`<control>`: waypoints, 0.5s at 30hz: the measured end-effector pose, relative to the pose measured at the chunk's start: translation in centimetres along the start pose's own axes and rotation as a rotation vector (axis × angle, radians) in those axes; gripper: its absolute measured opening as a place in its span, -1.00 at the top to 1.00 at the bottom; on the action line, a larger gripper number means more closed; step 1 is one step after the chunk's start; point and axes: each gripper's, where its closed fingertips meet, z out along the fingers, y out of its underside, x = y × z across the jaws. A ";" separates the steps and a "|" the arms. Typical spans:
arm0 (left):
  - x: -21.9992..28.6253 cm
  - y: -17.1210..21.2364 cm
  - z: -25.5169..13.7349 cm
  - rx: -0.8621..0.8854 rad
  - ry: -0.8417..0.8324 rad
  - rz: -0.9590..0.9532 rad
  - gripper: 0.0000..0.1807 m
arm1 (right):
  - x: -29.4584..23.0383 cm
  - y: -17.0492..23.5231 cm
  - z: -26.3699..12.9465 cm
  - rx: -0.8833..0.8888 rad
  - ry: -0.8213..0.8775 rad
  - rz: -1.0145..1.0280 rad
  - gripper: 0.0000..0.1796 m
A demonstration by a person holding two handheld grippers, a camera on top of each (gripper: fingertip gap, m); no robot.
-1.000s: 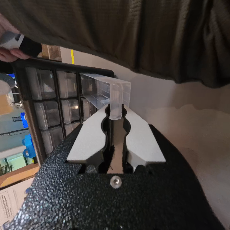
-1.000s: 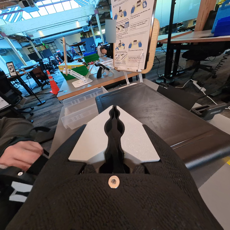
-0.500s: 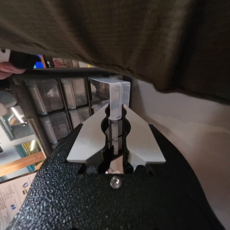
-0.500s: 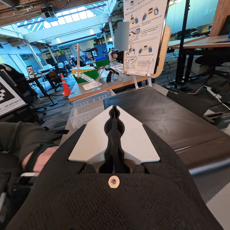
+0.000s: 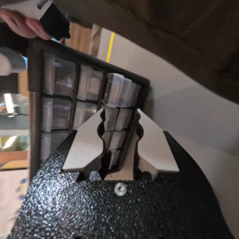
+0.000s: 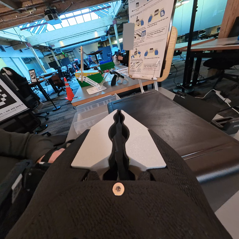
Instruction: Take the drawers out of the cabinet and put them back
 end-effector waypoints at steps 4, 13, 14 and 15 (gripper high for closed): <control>2.3 -1.3 -0.6 0.117 0.124 -0.052 0.62 | 0.1 0.0 0.0 -0.001 0.008 0.000 1.00; -0.2 -0.3 4.9 0.058 0.017 -0.108 0.97 | 0.3 0.1 0.1 -0.013 0.026 -0.003 1.00; -0.5 -0.2 5.1 0.061 0.004 -0.124 0.97 | 0.3 0.1 0.1 -0.012 0.024 -0.002 1.00; -0.6 0.1 5.3 0.059 0.001 -0.136 0.95 | 0.3 0.0 0.0 -0.010 0.022 0.000 1.00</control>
